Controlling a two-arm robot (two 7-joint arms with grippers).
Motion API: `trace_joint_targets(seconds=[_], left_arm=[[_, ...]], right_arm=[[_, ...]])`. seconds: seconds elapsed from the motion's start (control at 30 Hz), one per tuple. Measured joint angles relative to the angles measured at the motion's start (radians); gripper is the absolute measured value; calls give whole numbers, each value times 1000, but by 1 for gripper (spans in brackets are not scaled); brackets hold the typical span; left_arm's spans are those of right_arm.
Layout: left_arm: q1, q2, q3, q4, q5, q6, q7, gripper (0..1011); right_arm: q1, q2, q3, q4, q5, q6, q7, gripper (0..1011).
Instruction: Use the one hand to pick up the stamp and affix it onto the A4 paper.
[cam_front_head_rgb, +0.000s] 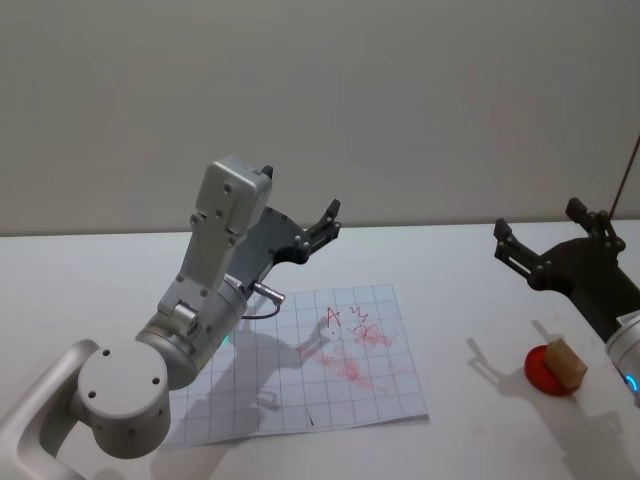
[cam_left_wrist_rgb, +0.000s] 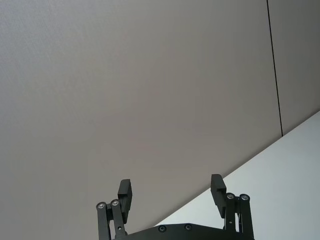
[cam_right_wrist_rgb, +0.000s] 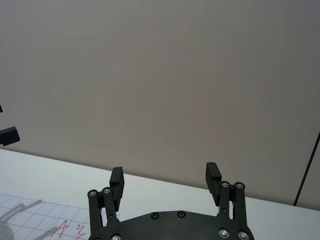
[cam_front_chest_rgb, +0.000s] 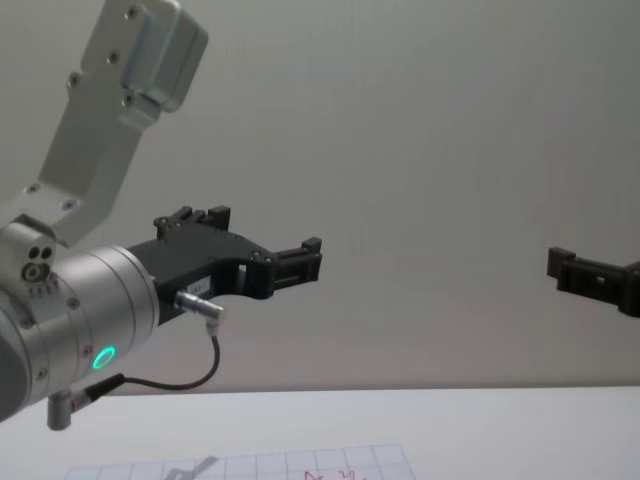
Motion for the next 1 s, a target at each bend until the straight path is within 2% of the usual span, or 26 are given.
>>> trace_joint_targets(seconds=[0.57,0.73,1.0], left_arm=[[0,0,0,0,0,0,0,1001],[0,0,0,0,0,0,0,1001],[0,0,0,0,0,0,0,1001]], right_arm=[[-4,3,2,-4,0,3,-2,1001],[-23,17,9,-23,1,16,-14,1001],[-94,64,30,-75,21,57,-48,1001]])
